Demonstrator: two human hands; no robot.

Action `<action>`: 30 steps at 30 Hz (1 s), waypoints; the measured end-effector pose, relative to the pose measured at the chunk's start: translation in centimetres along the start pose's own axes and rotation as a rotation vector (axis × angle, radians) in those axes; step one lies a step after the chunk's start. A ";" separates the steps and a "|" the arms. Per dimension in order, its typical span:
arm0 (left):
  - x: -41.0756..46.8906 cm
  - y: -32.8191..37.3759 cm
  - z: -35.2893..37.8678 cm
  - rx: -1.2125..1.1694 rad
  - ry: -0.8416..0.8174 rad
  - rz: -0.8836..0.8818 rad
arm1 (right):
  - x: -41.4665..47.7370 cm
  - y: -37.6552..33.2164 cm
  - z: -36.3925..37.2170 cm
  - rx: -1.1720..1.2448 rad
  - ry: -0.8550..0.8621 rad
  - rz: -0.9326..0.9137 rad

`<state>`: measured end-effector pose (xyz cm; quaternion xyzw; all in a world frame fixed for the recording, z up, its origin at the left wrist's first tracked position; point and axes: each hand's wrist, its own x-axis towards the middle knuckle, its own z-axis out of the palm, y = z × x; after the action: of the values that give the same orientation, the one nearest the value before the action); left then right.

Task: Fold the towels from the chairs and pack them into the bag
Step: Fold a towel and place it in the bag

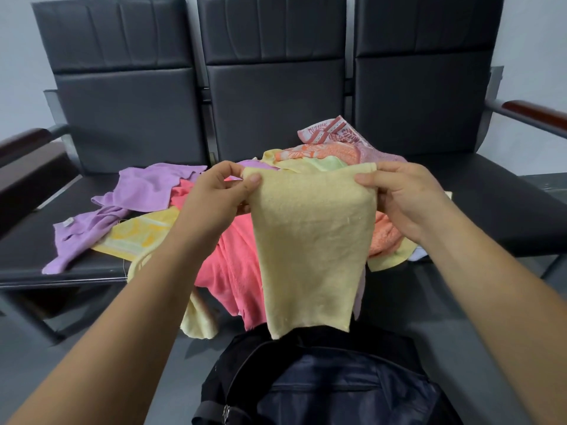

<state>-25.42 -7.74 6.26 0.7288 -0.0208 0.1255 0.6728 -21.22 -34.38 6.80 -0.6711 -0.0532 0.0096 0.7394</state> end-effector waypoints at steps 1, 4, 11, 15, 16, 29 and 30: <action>0.1 0.0 0.0 -0.043 -0.003 -0.019 | -0.1 0.0 0.1 0.012 -0.007 0.010; 0.1 0.0 -0.3 -0.168 -0.048 -0.051 | -0.2 -0.1 0.1 0.080 -0.075 0.033; -0.1 -0.1 -0.7 -0.014 0.027 0.102 | -0.2 -0.3 -0.7 0.053 -0.181 0.010; -0.2 -0.4 -0.2 0.094 0.096 0.137 | -0.2 -0.1 -0.6 -0.036 -0.048 0.023; -0.2 -0.4 -0.1 0.091 0.112 0.124 | -0.2 -0.1 -0.6 -0.052 -0.038 0.030; -0.3 -0.1 -0.5 -0.121 -0.048 0.039 | -0.1 -0.2 -0.8 0.085 -0.017 -0.027; -0.3 -0.1 -0.6 -0.050 -0.070 0.050 | -0.1 -0.1 -1.0 0.026 -0.053 -0.048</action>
<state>-25.82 -7.16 6.16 0.7149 -0.0657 0.1164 0.6864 -21.25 -35.38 6.84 -0.6596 -0.0887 0.0105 0.7463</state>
